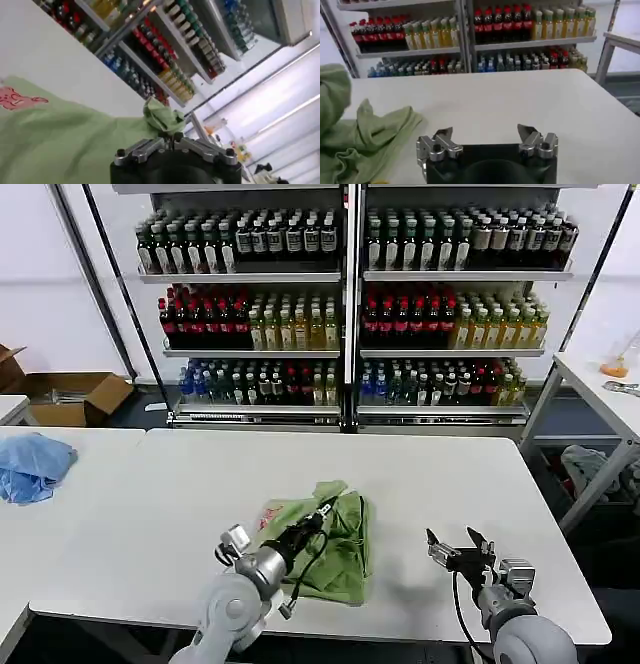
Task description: Fold and organize the clothes.
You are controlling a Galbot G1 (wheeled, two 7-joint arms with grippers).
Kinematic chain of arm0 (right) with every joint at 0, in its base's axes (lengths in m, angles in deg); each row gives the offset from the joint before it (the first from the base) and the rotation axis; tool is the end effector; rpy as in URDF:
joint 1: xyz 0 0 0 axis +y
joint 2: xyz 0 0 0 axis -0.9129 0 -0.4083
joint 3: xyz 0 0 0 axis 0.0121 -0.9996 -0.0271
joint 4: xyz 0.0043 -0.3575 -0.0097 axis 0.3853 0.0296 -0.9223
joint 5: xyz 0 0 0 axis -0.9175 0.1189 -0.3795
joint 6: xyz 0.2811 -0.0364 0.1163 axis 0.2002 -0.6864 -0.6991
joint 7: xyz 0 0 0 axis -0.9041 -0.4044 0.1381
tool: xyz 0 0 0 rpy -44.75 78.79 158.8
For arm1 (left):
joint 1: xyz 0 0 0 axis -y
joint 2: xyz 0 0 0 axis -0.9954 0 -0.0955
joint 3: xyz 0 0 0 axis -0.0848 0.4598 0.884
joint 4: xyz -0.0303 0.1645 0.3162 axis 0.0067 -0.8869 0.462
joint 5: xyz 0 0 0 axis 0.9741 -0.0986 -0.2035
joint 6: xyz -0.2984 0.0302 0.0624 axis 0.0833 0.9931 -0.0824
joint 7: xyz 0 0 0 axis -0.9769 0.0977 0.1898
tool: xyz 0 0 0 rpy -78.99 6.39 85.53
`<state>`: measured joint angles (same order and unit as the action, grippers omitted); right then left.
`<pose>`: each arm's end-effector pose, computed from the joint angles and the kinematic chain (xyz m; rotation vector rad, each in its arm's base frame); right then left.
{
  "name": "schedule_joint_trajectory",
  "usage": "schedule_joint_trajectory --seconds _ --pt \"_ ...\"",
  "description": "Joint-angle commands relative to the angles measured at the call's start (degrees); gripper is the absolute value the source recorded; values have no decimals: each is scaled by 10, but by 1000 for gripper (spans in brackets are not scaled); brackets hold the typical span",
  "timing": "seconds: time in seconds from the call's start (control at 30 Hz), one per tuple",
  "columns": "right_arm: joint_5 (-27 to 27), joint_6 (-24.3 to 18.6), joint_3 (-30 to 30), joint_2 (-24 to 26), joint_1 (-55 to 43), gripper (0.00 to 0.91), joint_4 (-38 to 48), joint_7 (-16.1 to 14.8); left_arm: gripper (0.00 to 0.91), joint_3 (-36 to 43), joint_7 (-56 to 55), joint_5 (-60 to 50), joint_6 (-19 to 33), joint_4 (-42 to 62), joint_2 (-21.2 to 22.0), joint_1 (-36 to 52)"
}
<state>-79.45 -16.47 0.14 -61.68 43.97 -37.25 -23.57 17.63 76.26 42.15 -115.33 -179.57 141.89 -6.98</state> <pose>0.1860 -0.0856 -0.2628 0.0925 -2.7091 -0.0757 0.2662 -0.0512 -0.2871 -0.6510 -2.3535 1.0649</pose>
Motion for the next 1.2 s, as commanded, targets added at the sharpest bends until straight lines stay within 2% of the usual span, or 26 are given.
schedule_joint_trajectory --seconds 0.03,0.27,0.47,0.63,0.8,1.0,1.2 --pt "0 -1 0 0 0 907 2 -1 907 40 13 -51 2 50 24 30" --pt "0 -1 -2 2 -5 907 5 -1 907 45 35 -63 -3 -13 0 5" --pt "-1 -1 -6 2 -10 907 8 -1 907 -18 21 -75 11 -54 -26 -28" --pt "0 -1 -12 0 -13 907 9 -1 907 -88 12 -215 39 -49 -61 -60" --pt "2 -2 -15 -1 -15 907 10 -1 907 -119 -2 -288 62 -16 -86 -89" --pt "4 -2 -18 -1 -13 907 7 0 907 -120 -13 -354 71 19 -86 -98" --pt "4 -1 -13 1 -7 907 3 0 907 -102 1 -326 40 26 -78 -101"
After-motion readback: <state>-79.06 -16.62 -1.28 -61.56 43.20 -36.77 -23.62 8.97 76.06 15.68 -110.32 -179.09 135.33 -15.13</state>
